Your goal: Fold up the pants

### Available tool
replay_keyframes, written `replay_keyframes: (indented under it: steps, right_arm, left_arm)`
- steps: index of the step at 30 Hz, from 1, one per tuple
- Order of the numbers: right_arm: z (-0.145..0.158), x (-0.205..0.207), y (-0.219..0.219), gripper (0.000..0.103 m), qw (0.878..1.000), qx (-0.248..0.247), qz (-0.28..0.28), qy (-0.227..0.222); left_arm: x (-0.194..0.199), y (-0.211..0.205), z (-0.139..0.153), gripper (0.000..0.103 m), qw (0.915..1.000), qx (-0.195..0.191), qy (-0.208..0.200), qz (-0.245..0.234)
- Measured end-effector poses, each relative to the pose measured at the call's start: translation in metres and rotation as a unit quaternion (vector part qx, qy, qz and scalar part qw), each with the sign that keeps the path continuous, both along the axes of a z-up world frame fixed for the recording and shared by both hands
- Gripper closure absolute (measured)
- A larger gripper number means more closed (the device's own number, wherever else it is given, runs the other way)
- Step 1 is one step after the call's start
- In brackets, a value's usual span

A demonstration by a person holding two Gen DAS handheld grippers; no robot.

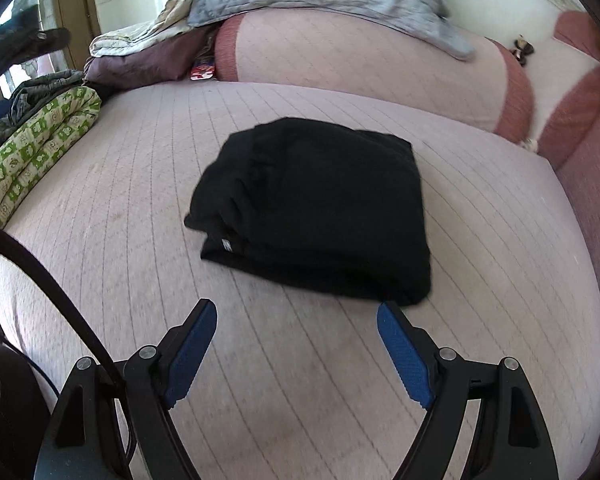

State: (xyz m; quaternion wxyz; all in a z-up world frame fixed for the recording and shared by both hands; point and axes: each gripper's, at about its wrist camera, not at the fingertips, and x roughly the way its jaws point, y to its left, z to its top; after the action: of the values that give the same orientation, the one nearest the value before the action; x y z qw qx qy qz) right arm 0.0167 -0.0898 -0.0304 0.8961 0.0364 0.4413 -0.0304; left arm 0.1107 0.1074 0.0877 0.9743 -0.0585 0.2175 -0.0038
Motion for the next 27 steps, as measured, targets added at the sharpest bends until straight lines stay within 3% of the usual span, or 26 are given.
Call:
replay_keyframes:
  steps: [5,10,27]
  right_arm:
    - [-0.001,-0.016,0.001,0.016,1.000,0.011,-0.003,-0.003]
    - [-0.004,-0.022,0.007,0.016,1.000,0.013,-0.005,0.004]
    - [-0.012,-0.011,0.029,0.014,1.000,0.000,0.019,0.013]
  left_arm:
    - [-0.022,-0.004,-0.015,0.000,0.9992,0.018,0.028,-0.023]
    - [-0.023,-0.004,-0.041,0.000,0.9937,0.007,0.097,-0.056]
    - [-0.007,0.006,-0.057,0.000,0.9858,-0.042,0.149,-0.066]
